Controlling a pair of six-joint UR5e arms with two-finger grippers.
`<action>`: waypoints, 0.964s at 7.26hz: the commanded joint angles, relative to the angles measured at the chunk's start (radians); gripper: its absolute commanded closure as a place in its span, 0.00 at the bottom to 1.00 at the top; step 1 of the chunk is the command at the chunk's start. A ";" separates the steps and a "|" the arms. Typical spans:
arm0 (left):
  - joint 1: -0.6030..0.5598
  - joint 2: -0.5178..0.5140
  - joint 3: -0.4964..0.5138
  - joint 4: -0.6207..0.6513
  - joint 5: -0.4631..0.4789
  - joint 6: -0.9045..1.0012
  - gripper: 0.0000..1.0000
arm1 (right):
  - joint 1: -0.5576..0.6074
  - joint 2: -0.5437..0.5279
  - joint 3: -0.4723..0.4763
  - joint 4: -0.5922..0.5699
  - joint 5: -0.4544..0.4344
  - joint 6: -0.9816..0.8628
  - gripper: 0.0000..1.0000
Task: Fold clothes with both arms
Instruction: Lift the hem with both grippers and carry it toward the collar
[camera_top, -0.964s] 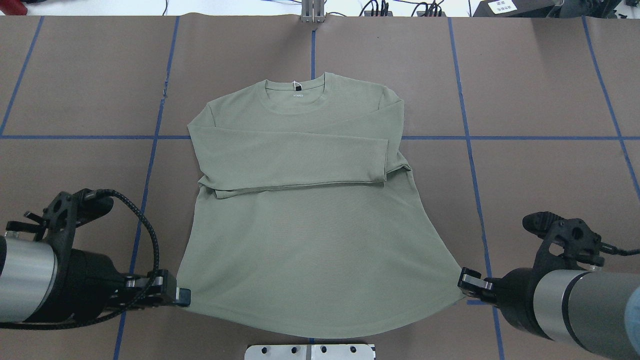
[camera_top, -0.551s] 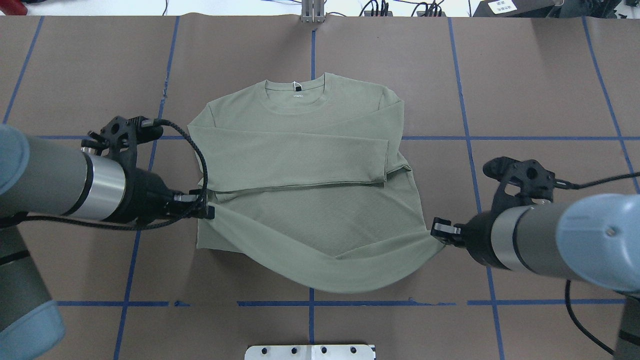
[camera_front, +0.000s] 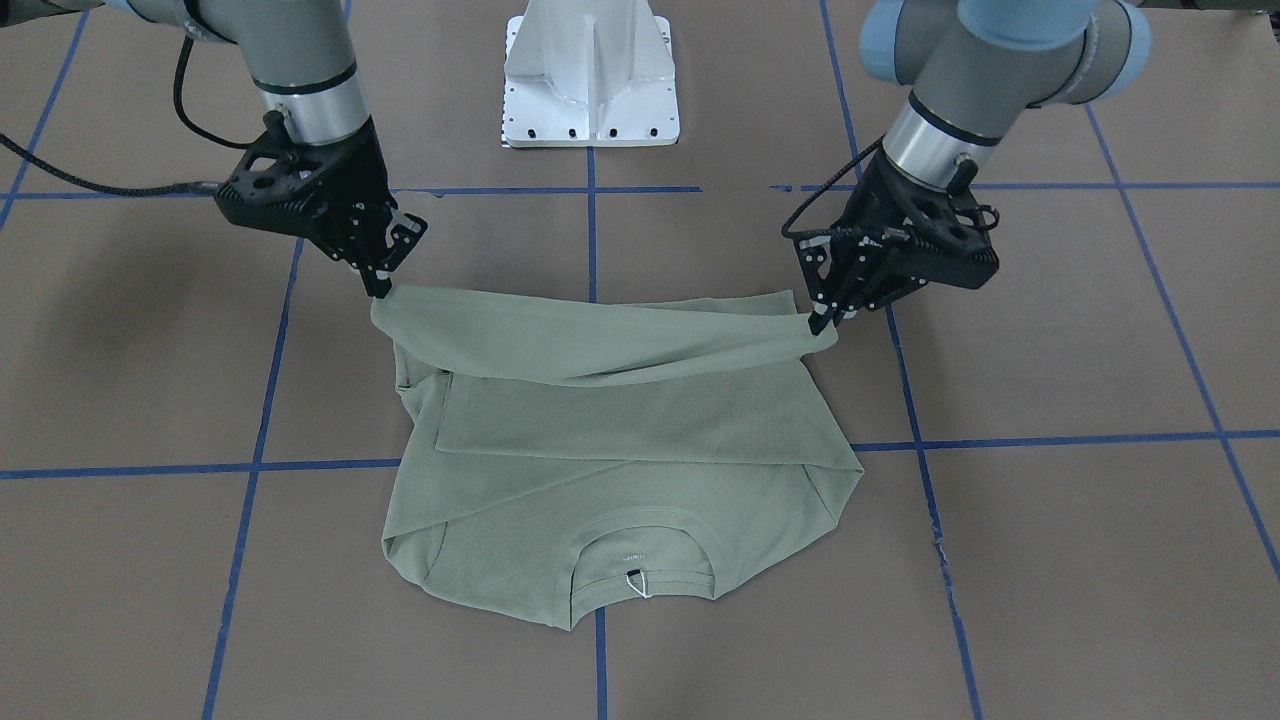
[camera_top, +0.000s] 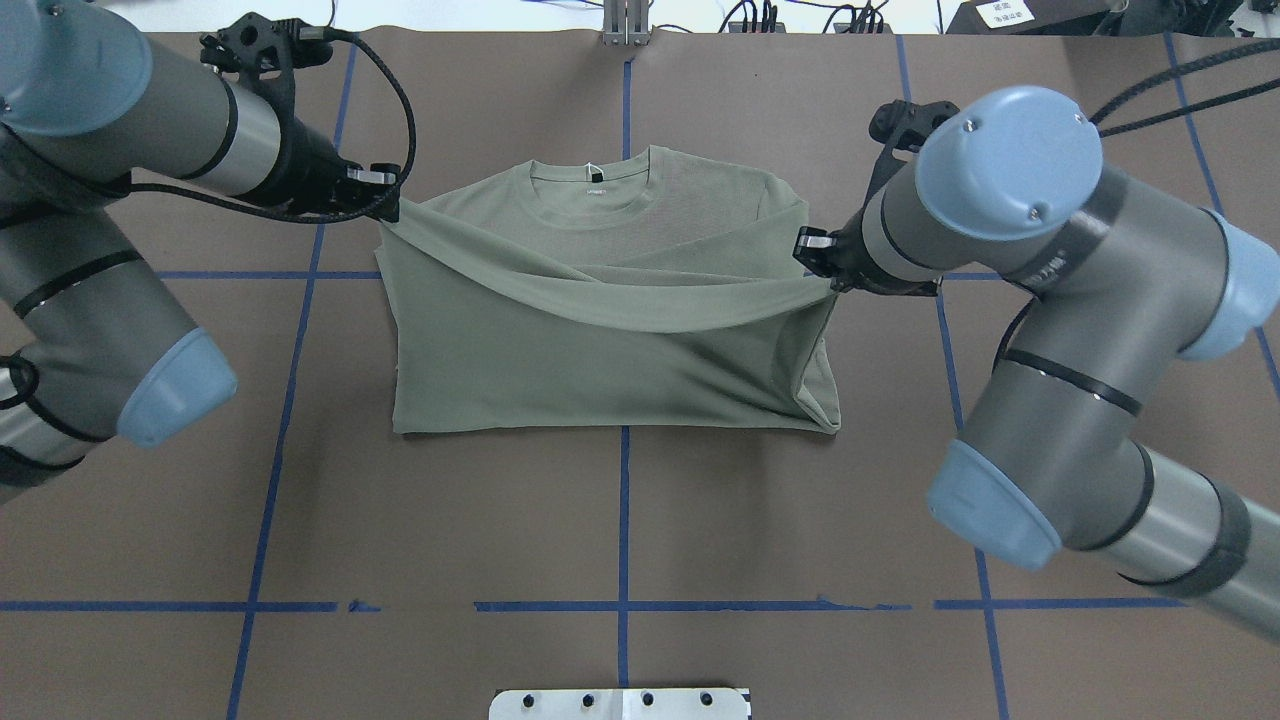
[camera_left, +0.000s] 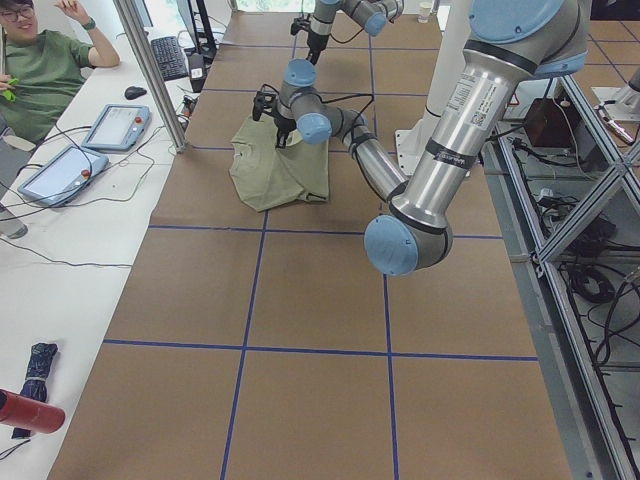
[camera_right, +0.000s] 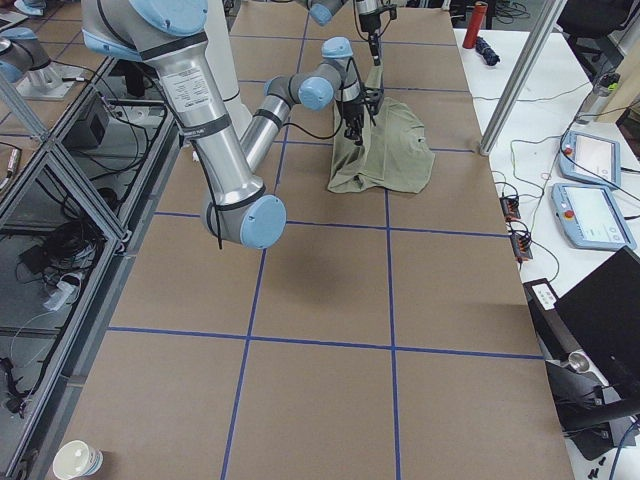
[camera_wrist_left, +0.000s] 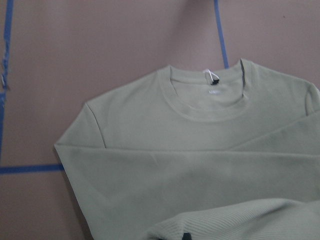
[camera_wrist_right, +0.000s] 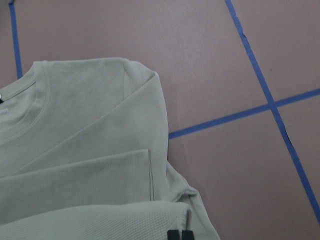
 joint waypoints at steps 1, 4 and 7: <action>-0.032 -0.060 0.142 -0.026 0.060 0.069 1.00 | 0.070 0.151 -0.236 0.003 0.000 -0.106 1.00; -0.025 -0.109 0.410 -0.234 0.088 0.072 1.00 | 0.086 0.245 -0.569 0.252 -0.009 -0.131 1.00; 0.014 -0.128 0.524 -0.296 0.094 0.119 1.00 | 0.094 0.277 -0.672 0.265 -0.024 -0.183 1.00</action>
